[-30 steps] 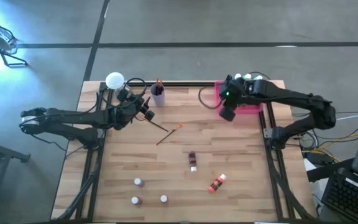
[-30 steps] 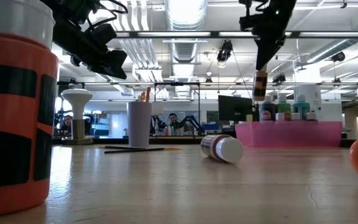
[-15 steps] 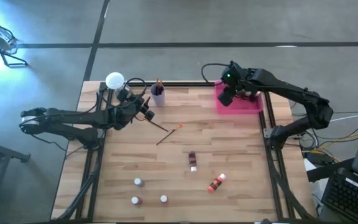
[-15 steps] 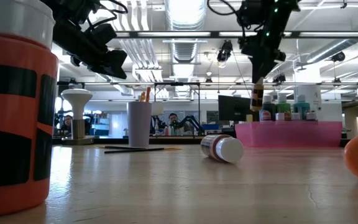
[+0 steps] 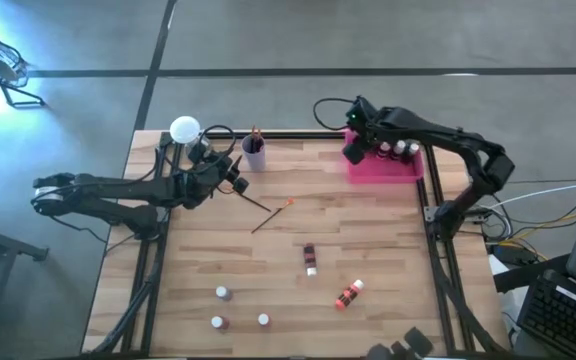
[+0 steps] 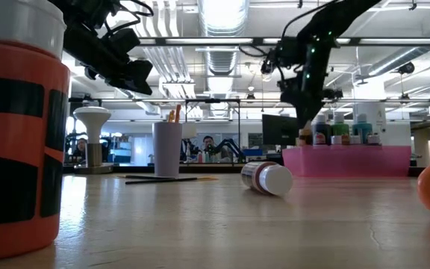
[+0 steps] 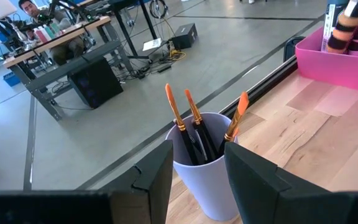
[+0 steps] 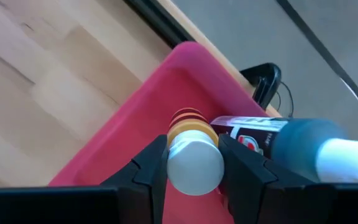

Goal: Pick & Place Paint Supplies
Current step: Put the small yellow paint bottle into the pink bin, then put the small brown paint bottle into the pink bin

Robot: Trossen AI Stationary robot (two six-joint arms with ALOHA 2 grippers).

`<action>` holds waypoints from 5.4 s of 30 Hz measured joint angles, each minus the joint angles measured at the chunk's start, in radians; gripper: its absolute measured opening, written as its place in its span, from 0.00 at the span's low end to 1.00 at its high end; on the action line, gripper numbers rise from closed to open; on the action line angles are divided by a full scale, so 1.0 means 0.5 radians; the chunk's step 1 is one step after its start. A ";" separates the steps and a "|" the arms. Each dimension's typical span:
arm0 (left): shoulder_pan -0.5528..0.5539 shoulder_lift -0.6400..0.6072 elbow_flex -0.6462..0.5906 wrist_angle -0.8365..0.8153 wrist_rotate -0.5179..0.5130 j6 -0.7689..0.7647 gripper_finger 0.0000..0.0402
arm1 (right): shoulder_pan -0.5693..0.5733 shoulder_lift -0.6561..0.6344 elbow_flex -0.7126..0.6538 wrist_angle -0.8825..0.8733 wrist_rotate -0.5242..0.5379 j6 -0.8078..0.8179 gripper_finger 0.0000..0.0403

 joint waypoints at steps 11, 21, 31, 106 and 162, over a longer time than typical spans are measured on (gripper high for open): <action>0.000 0.000 0.000 -0.002 0.000 0.000 0.38 | -0.031 0.245 -0.006 0.038 0.076 -0.048 0.28; 0.000 0.000 0.000 -0.002 0.000 0.000 0.38 | -0.074 0.249 -0.022 0.173 0.096 -0.113 0.28; 0.000 0.000 0.000 -0.001 0.000 0.000 0.38 | -0.094 0.248 -0.042 0.202 0.098 -0.143 0.31; 0.000 0.000 0.000 -0.001 0.000 0.000 0.38 | 0.053 -0.714 -0.066 0.468 0.171 -0.359 0.17; 0.000 0.000 -0.001 0.000 0.000 0.000 0.38 | 1.792 -0.276 -0.098 0.166 0.082 -1.129 0.05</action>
